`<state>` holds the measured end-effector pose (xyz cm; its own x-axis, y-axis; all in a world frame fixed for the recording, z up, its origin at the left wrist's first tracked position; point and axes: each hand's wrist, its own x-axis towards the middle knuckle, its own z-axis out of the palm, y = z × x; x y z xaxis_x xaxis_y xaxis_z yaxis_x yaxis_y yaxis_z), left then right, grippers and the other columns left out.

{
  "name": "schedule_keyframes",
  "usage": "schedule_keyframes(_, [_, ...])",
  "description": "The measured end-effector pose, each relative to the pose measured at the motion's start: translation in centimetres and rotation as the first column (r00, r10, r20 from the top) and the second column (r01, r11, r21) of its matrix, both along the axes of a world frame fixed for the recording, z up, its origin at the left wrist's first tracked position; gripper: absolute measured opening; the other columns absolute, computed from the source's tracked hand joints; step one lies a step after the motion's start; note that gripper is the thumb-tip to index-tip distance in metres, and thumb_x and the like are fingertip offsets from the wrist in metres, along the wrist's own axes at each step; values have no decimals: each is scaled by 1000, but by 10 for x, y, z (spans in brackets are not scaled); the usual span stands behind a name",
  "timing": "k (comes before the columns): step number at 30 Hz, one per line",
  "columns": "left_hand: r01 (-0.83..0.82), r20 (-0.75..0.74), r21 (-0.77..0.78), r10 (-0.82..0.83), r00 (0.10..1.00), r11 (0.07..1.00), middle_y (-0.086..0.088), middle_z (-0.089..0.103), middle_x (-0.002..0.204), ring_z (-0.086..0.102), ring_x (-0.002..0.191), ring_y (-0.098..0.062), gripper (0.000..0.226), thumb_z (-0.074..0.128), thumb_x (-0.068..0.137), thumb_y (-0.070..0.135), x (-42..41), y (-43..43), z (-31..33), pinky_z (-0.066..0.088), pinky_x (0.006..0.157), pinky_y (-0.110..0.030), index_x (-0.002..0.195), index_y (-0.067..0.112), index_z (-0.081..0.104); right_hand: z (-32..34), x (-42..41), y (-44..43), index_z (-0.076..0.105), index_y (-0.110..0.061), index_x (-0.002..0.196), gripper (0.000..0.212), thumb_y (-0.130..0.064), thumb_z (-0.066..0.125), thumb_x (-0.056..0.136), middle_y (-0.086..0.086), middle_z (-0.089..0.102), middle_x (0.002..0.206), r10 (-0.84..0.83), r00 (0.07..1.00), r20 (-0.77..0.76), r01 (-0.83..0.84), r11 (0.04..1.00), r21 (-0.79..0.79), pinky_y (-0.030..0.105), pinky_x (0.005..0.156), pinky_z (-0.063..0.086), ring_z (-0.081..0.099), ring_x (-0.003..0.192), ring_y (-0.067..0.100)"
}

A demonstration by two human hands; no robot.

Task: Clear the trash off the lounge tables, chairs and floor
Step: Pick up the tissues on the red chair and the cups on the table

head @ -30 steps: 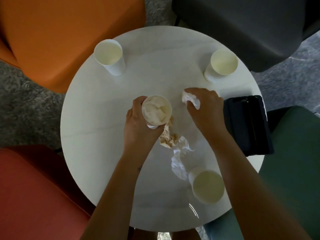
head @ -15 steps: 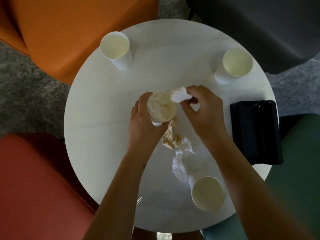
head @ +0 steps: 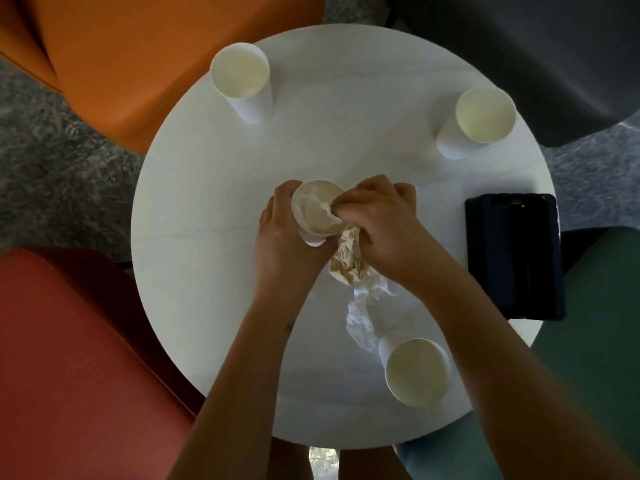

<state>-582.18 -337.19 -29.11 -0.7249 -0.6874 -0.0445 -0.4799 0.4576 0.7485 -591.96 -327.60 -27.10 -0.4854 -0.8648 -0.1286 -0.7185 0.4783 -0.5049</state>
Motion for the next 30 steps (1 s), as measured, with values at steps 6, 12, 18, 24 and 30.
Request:
schedule_keyframes(6, [-117,-33,48,119,992,992,2,56,110,52,93,-9,70,84,63,19,13,-4,-1,39,70,-1,120,8,45,-13,1,26,53,-31,125,47,-15,61,82,-6,48,131,-73,981,179,50,990,129,27,90,19,42,119,19])
schedule_keyframes(12, [-141,-21,108,144,989,984,-1,56,117,55,99,-14,72,82,65,22,26,1,-8,44,76,-20,124,14,41,-35,10,47,33,-42,135,92,-46,81,56,-9,20,143,260,962,79,-270,887,374,37,99,21,26,124,19])
schedule_keyframes(18, [-107,-1,111,108,994,988,-4,46,133,47,119,-19,90,84,63,20,39,6,-11,46,92,-31,137,14,34,-47,19,51,58,-19,110,51,-25,80,65,4,44,120,183,983,28,-183,947,265,27,80,29,47,101,21])
schedule_keyframes(24, [-48,-79,-119,39,996,992,-14,45,133,38,124,-22,83,82,65,28,53,9,8,34,102,-32,134,4,41,-34,20,49,70,-4,97,21,1,67,76,11,60,100,16,989,149,-38,989,146,38,76,49,61,85,28])
schedule_keyframes(30, [75,-298,-168,-123,947,983,-3,63,80,53,67,-7,27,70,79,26,65,21,37,46,61,-17,97,6,67,21,28,27,71,0,86,15,-5,74,72,13,66,82,-65,995,82,81,972,-220,19,63,44,57,71,15])
